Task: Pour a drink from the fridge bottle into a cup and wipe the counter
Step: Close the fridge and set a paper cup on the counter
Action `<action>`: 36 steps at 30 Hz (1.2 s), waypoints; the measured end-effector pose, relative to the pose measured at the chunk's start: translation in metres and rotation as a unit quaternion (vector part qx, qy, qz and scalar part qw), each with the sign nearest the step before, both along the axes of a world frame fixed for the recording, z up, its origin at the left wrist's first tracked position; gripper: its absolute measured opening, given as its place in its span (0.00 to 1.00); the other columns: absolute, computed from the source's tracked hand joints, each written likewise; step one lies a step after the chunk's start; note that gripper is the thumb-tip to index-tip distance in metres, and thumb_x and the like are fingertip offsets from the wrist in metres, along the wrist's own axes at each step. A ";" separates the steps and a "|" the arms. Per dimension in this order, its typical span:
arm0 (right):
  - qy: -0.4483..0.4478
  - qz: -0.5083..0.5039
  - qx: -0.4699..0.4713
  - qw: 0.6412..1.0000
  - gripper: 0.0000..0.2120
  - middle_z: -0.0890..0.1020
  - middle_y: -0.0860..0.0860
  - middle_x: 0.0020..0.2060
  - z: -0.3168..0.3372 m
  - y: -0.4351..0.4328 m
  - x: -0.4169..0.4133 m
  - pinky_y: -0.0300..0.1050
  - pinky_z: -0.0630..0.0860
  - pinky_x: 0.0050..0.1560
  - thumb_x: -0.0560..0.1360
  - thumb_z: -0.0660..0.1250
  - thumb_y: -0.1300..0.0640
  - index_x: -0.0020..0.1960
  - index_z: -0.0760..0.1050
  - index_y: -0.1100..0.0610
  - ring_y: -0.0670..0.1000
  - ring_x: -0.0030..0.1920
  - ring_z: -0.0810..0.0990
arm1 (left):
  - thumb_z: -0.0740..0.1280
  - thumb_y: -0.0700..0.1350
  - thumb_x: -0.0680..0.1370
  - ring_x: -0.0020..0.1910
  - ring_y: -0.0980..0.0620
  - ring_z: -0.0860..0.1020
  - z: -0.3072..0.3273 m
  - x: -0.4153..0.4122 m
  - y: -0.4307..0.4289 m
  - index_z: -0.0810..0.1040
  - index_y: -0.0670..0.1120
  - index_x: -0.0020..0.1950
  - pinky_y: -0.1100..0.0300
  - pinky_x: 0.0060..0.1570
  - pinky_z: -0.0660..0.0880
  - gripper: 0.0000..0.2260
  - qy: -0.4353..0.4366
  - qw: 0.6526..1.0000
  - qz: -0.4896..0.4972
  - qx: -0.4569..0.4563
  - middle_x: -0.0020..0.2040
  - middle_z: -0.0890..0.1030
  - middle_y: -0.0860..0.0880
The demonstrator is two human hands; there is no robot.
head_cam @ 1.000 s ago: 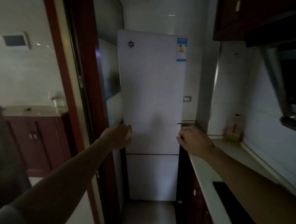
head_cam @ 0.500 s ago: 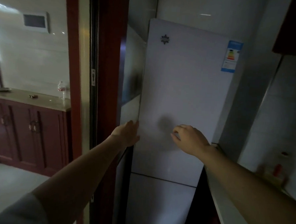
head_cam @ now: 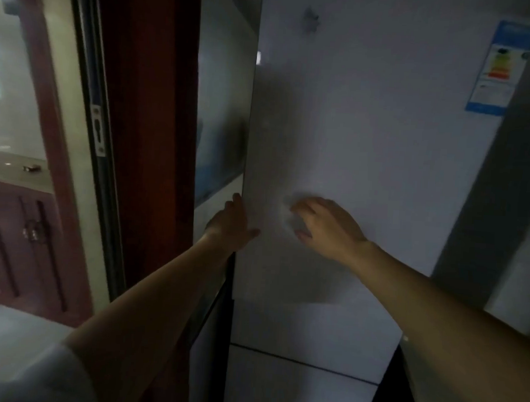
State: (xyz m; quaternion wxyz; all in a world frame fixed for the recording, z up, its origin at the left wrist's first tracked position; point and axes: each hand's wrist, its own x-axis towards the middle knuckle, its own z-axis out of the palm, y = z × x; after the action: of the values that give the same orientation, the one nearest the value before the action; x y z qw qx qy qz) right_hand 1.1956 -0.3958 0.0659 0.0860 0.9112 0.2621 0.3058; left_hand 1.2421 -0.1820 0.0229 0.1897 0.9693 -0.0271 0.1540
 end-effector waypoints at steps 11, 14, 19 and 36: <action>-0.130 0.152 -0.149 0.969 0.42 0.72 0.55 0.71 0.043 0.059 0.120 0.56 0.57 0.71 0.58 0.81 0.47 0.69 0.73 0.55 0.61 0.70 0.69 | 0.82 0.53 0.60 0.67 0.52 0.71 0.014 0.066 -0.006 0.61 0.46 0.77 0.60 0.62 0.69 0.50 -0.015 0.986 -0.008 -0.166 0.70 0.71 0.50; -0.143 0.127 -0.176 0.966 0.46 0.69 0.55 0.73 0.049 0.067 0.138 0.60 0.56 0.74 0.58 0.80 0.41 0.71 0.71 0.55 0.60 0.72 0.66 | 0.80 0.49 0.66 0.69 0.48 0.69 0.013 0.079 -0.008 0.55 0.44 0.79 0.65 0.56 0.64 0.49 -0.006 0.986 -0.010 -0.164 0.73 0.68 0.45; -0.148 0.120 -0.186 0.964 0.46 0.72 0.54 0.71 0.055 0.071 0.163 0.61 0.58 0.73 0.53 0.81 0.39 0.67 0.75 0.54 0.60 0.71 0.68 | 0.80 0.48 0.67 0.70 0.48 0.69 0.008 0.104 -0.007 0.55 0.45 0.79 0.64 0.56 0.65 0.48 0.003 0.981 -0.008 -0.196 0.74 0.68 0.46; -0.169 0.103 -0.143 0.970 0.32 0.78 0.58 0.64 0.052 0.081 0.239 0.63 0.67 0.68 0.58 0.81 0.51 0.61 0.80 0.58 0.62 0.65 0.76 | 0.80 0.49 0.66 0.65 0.40 0.74 0.007 0.185 -0.004 0.51 0.39 0.79 0.52 0.62 0.73 0.52 -0.011 0.973 -0.072 -0.218 0.70 0.71 0.39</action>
State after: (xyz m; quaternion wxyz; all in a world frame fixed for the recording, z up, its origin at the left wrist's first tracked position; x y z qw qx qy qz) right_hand 1.4345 -0.3152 0.1174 0.2264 0.7927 0.3776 0.4217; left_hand 1.4273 -0.1858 0.0303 0.4070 0.8982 -0.0647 0.1529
